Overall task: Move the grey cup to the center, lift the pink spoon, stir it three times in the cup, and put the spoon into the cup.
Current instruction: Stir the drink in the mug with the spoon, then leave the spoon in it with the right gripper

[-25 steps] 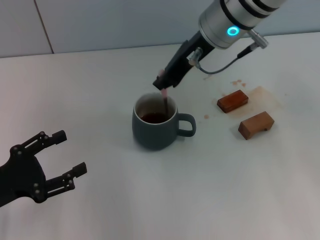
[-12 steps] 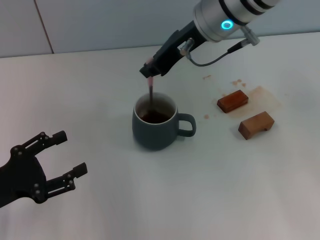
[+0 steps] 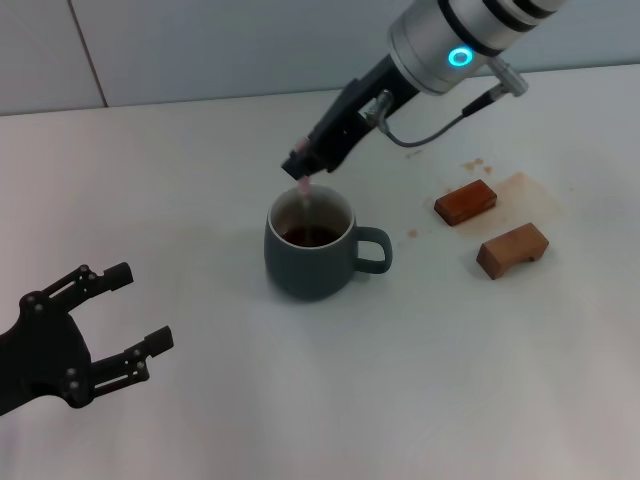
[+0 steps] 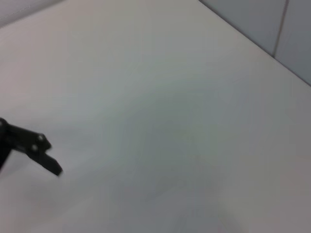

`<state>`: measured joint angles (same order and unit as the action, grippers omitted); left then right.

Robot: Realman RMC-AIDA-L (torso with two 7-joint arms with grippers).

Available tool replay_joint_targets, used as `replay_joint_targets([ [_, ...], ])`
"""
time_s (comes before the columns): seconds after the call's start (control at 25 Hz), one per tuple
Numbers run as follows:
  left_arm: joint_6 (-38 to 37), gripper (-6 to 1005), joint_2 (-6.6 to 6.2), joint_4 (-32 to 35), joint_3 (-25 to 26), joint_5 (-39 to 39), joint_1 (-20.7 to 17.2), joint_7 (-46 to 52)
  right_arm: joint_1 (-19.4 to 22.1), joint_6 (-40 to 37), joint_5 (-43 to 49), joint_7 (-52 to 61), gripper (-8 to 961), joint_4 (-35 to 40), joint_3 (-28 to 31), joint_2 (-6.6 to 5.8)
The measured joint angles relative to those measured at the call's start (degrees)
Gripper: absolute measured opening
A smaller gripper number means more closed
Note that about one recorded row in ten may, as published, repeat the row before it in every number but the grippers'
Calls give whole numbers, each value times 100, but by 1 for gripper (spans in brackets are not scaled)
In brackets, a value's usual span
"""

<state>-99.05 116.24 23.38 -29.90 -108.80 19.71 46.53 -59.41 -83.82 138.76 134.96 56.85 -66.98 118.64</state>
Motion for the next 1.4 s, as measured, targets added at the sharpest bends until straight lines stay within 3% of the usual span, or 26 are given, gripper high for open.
replay_joint_targets([
  [0.24,0,863,-15,0,-7,0,19,6,81,472,-89,-43,121,-29,-27,10],
  [1.08,0,863,-42,26,-53,0,68,5,255,684,-201,-17,169,-274,-2,37],
  [1.2,1,863,-41,30,-53,0,69,5,497,889,-551,-127,340,-110,-3,41],
  [1.24,0,863,-41,27,-54,0,69,5,760,1060,-906,-288,397,105,5,41],
  [1.28,1,863,-42,24,-53,0,69,5,760,1060,-906,-288,429,105,5,41],
  [1.4,1,863,-38,23,-52,0,65,5,1318,1296,-1654,-752,525,468,10,34],
])
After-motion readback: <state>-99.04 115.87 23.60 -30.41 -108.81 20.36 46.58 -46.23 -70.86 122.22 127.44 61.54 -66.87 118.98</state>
